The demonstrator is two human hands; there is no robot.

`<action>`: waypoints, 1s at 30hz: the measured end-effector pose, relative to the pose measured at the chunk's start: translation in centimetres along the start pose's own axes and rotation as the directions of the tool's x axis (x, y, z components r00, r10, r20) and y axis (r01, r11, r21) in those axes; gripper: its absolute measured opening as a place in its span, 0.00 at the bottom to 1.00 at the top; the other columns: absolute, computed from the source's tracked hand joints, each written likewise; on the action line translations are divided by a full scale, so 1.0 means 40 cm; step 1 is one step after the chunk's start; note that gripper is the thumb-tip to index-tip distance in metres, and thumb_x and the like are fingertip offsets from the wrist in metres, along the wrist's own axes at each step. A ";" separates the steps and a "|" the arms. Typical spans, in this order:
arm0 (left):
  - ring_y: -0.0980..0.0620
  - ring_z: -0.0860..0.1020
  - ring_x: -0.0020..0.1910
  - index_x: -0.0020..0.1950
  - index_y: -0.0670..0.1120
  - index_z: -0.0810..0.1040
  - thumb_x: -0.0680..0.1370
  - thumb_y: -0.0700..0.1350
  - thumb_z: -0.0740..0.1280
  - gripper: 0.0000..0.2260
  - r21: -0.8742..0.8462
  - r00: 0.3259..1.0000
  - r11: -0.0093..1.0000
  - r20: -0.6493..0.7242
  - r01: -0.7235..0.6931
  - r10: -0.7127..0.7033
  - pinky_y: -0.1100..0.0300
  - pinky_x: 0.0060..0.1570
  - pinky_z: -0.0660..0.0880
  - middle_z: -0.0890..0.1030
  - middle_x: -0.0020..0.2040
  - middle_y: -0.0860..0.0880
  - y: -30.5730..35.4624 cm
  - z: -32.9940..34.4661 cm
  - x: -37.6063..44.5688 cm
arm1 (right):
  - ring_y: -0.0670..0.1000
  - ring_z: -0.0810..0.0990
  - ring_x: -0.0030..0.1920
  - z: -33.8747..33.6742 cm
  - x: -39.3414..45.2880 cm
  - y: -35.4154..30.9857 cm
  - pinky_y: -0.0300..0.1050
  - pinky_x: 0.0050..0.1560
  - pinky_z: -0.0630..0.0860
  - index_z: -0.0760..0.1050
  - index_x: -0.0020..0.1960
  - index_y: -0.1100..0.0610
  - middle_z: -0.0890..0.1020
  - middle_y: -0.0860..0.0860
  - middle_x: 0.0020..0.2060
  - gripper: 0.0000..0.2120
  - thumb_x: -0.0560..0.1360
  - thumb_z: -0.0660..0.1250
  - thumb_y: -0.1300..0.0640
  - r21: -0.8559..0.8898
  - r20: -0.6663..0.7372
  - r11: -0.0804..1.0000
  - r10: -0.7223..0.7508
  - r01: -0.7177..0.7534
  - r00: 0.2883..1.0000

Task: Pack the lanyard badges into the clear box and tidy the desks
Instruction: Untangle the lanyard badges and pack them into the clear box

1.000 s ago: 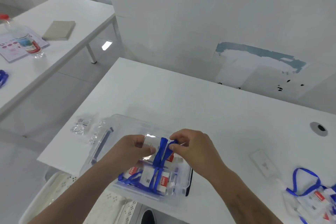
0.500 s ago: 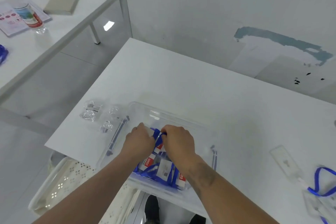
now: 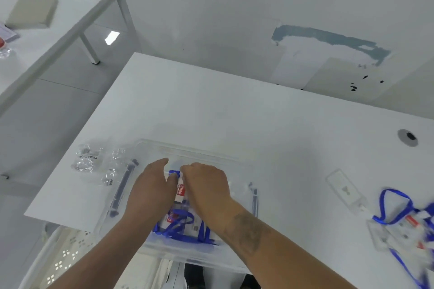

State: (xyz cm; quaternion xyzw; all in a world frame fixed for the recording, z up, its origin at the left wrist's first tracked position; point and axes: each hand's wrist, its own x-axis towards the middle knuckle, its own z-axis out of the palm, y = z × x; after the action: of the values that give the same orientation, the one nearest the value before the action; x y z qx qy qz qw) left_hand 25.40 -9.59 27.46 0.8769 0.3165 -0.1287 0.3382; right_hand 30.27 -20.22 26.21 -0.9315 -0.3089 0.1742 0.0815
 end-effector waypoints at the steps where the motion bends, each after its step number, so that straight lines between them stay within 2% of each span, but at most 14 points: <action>1: 0.50 0.72 0.67 0.74 0.51 0.67 0.81 0.48 0.62 0.20 -0.053 0.998 0.998 -0.055 -0.034 0.031 0.51 0.65 0.70 0.70 0.73 0.50 0.016 -0.014 -0.015 | 0.54 0.81 0.45 -0.017 -0.011 0.004 0.47 0.45 0.77 0.76 0.57 0.54 0.82 0.52 0.48 0.13 0.74 0.71 0.58 0.022 -0.032 1.000 -0.006 0.007 0.999; 4: 0.58 0.75 0.54 0.66 0.56 0.73 0.80 0.48 0.64 0.14 -0.156 0.978 0.975 -0.158 -0.158 0.133 0.56 0.53 0.74 0.76 0.63 0.57 0.089 -0.026 -0.063 | 0.53 0.82 0.47 -0.083 -0.078 0.055 0.48 0.49 0.80 0.78 0.60 0.51 0.83 0.49 0.51 0.11 0.78 0.65 0.57 0.160 -0.143 0.987 0.034 -0.011 0.989; 7: 0.66 0.76 0.47 0.58 0.60 0.74 0.79 0.49 0.65 0.09 -0.206 0.957 0.944 -0.185 -0.259 0.223 0.61 0.45 0.72 0.76 0.52 0.66 0.176 -0.015 -0.111 | 0.48 0.82 0.51 -0.156 -0.163 0.130 0.41 0.53 0.77 0.78 0.63 0.47 0.83 0.45 0.56 0.13 0.81 0.60 0.52 0.287 -0.256 0.957 0.116 -0.039 0.960; 10: 0.68 0.76 0.45 0.54 0.62 0.74 0.79 0.49 0.65 0.08 -0.221 0.943 0.917 -0.113 -0.332 0.314 0.68 0.40 0.71 0.76 0.50 0.67 0.284 0.043 -0.154 | 0.42 0.82 0.51 -0.205 -0.266 0.246 0.34 0.53 0.73 0.79 0.62 0.45 0.83 0.40 0.56 0.12 0.81 0.61 0.48 0.361 -0.310 0.925 0.238 -0.118 0.920; 13: 0.66 0.77 0.45 0.54 0.62 0.75 0.78 0.49 0.66 0.08 -0.201 0.914 0.894 -0.016 -0.401 0.406 0.66 0.42 0.74 0.78 0.50 0.65 0.391 0.144 -0.194 | 0.38 0.81 0.46 -0.213 -0.375 0.392 0.34 0.49 0.76 0.80 0.57 0.43 0.83 0.37 0.50 0.10 0.78 0.64 0.48 0.438 -0.354 0.867 0.408 -0.236 0.842; 16: 0.64 0.78 0.46 0.55 0.61 0.75 0.78 0.50 0.66 0.08 -0.150 0.887 0.885 0.077 -0.440 0.455 0.63 0.46 0.76 0.78 0.49 0.66 0.467 0.248 -0.209 | 0.37 0.80 0.44 -0.190 -0.461 0.529 0.36 0.47 0.77 0.81 0.54 0.43 0.82 0.35 0.47 0.08 0.77 0.66 0.49 0.496 -0.327 0.792 0.551 -0.357 0.768; 20: 0.63 0.77 0.44 0.55 0.61 0.75 0.77 0.51 0.65 0.08 -0.063 0.842 0.870 0.229 -0.488 0.489 0.62 0.49 0.76 0.78 0.50 0.64 0.568 0.411 -0.209 | 0.38 0.79 0.45 -0.140 -0.559 0.721 0.35 0.46 0.77 0.80 0.56 0.45 0.82 0.37 0.47 0.10 0.77 0.65 0.48 0.476 -0.240 0.706 0.678 -0.525 0.695; 25: 0.58 0.78 0.49 0.61 0.56 0.76 0.77 0.49 0.65 0.12 0.049 0.801 0.838 0.330 -0.544 0.500 0.61 0.52 0.75 0.78 0.53 0.61 0.663 0.586 -0.175 | 0.39 0.78 0.52 -0.086 -0.588 0.869 0.33 0.52 0.72 0.76 0.63 0.44 0.80 0.39 0.56 0.14 0.78 0.64 0.46 0.406 -0.079 0.660 0.714 -0.632 0.695; 30: 0.54 0.77 0.55 0.65 0.53 0.73 0.76 0.49 0.66 0.17 0.132 0.816 0.841 0.359 -0.525 0.453 0.58 0.54 0.74 0.78 0.58 0.56 0.715 0.718 -0.117 | 0.43 0.76 0.59 -0.024 -0.549 0.957 0.39 0.60 0.74 0.73 0.67 0.43 0.78 0.41 0.61 0.20 0.77 0.65 0.41 0.285 -0.001 0.693 0.691 -0.663 0.722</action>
State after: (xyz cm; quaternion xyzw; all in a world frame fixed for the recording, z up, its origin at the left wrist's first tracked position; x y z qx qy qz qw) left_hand 39.83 -47.47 22.96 0.9292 0.0045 -0.2096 0.3042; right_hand 35.13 -63.98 23.21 -0.9678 0.0874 0.1809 0.1517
